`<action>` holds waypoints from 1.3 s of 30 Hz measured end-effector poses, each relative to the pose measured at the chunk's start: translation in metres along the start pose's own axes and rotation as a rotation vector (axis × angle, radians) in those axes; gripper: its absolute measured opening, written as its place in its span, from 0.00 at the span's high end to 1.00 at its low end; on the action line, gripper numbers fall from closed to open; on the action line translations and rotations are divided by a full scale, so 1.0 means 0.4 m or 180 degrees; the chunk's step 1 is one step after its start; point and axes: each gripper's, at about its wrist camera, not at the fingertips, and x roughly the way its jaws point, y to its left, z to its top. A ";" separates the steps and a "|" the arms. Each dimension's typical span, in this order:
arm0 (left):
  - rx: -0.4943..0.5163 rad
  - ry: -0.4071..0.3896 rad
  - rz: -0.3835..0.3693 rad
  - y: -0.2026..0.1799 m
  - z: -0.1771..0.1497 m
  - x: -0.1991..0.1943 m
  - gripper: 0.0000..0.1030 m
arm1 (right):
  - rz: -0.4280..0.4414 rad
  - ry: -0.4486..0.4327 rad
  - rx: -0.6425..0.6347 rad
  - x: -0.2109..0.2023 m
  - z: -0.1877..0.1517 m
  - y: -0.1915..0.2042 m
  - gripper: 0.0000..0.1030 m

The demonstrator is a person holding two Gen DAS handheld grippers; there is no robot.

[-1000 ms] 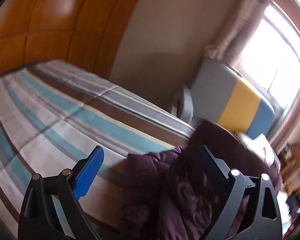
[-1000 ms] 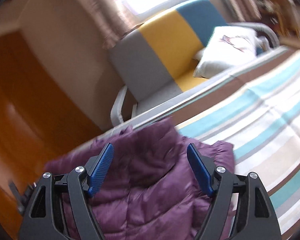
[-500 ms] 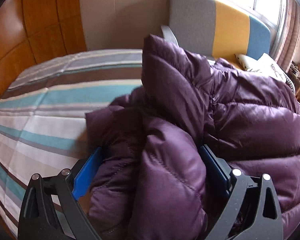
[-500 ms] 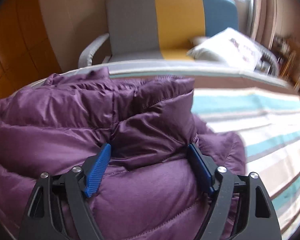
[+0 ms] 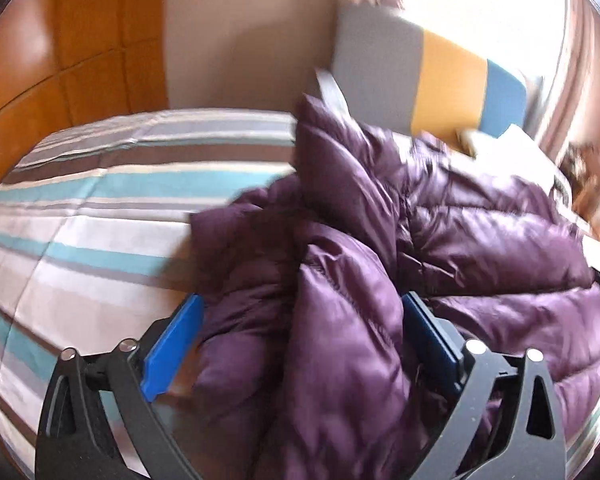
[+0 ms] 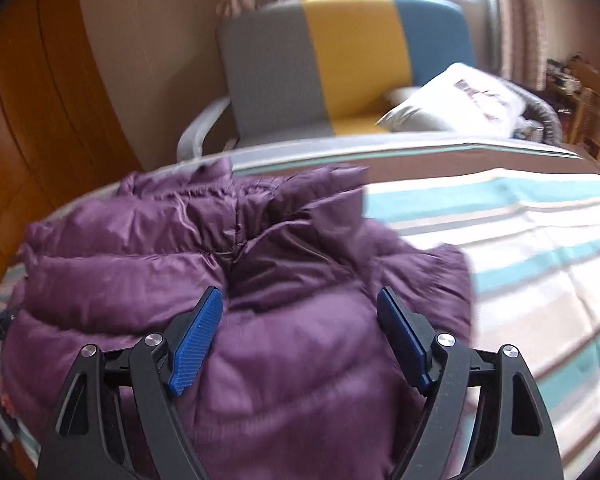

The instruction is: Fold large clothes

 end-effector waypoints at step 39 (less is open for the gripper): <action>-0.0460 -0.0167 -0.0454 0.044 -0.148 -0.327 0.23 | 0.0260 0.0121 0.1093 -0.296 -0.154 -0.231 0.47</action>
